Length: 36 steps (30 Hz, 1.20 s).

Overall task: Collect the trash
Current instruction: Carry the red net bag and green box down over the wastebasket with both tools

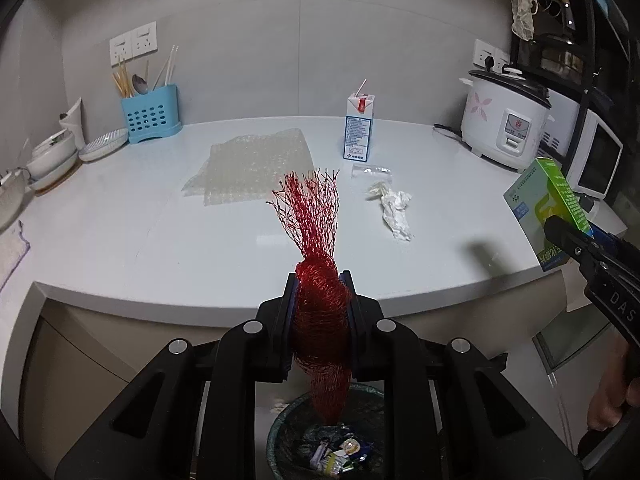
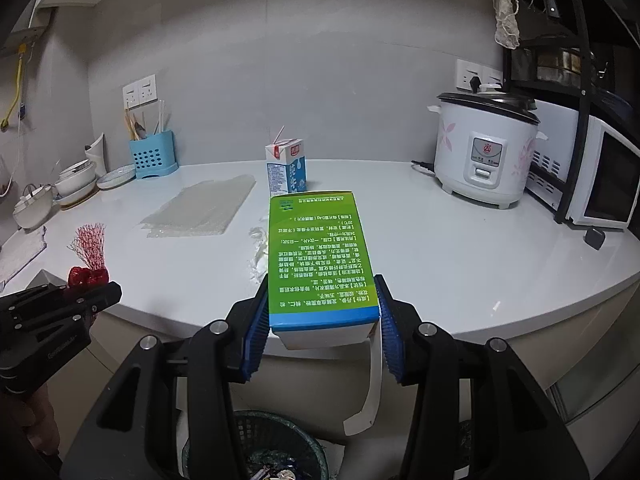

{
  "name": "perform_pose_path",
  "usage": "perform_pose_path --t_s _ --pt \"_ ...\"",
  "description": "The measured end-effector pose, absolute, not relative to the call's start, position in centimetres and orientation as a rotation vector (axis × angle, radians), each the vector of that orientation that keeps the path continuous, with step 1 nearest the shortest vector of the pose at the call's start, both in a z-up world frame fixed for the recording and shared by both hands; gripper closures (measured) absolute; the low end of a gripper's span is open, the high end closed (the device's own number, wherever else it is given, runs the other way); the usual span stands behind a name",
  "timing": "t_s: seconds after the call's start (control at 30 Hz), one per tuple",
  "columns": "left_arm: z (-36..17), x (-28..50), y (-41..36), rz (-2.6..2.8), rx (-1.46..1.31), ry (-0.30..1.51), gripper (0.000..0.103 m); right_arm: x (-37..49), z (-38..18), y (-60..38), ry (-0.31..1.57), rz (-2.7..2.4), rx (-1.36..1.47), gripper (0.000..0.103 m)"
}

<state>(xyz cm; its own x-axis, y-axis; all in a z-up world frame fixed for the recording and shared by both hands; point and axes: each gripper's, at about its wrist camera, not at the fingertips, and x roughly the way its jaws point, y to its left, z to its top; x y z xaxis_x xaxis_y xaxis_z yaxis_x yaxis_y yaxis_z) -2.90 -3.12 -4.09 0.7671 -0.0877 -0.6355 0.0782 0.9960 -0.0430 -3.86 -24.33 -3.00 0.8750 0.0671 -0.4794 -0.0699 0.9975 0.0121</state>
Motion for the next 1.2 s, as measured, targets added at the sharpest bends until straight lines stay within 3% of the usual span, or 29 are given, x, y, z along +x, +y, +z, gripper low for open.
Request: perform_pose_path --t_s 0.53,1.2 --pt "-9.0 -9.6 -3.5 -0.121 -0.035 0.705 0.084 -10.9 -8.5 -22.0 0.506 0.108 -0.015 0.057" --pt "-18.5 -11.1 -4.2 -0.166 -0.026 0.815 0.084 -13.2 -18.4 -20.8 0.614 0.149 -0.037 0.057"
